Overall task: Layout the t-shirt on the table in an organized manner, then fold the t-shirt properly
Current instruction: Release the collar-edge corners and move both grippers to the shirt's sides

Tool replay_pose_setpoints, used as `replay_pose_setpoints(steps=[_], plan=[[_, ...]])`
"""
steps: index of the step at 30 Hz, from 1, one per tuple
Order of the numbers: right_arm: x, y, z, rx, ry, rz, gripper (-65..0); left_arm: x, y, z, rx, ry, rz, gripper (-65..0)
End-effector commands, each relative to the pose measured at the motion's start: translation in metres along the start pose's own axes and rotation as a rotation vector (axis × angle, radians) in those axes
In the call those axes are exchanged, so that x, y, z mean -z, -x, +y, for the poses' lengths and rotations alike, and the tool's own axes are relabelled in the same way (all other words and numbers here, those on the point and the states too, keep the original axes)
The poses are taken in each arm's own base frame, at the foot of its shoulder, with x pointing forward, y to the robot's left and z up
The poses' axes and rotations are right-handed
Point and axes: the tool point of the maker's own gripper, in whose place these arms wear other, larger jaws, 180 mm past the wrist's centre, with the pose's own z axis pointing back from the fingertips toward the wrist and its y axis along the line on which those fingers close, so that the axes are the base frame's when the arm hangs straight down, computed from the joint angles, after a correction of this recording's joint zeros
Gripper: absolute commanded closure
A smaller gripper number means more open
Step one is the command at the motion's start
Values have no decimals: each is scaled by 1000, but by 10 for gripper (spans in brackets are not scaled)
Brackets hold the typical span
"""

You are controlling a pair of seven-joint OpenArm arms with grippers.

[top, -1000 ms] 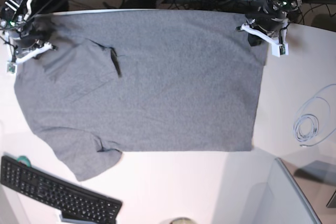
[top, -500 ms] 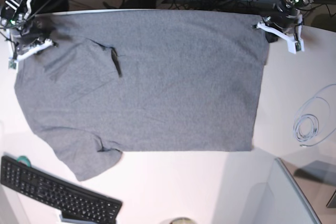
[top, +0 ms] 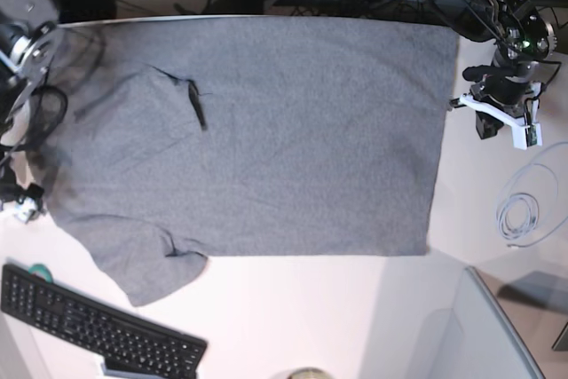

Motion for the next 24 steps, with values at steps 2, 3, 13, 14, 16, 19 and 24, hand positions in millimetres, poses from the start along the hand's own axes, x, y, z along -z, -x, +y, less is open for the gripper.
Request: replay_pose_setpoints(steps=[2, 3, 13, 14, 16, 19, 24], plan=[[4, -28, -5, 41, -14, -77, -365, -3, -6, 9, 3, -14, -28, 0], [9, -25, -7, 66, -19, -73, -365, -3, -3, 13, 6, -18, -17, 0], [24, 21, 8, 10, -44, 9, -365, 2, 21, 32, -1, -28, 57, 0], [25, 27, 12, -12, -49, 23, -363, 2, 21, 32, 0, -28, 56, 0], [27, 32, 16, -20, -52, 33, -362, 2, 20, 32, 1, -28, 55, 0], [27, 34, 16, -23, -50, 36, -317, 2, 20, 32, -1, -28, 54, 0], [24, 19, 16, -42, -51, -3, 0, 3, 21, 32, -1, -28, 58, 0]])
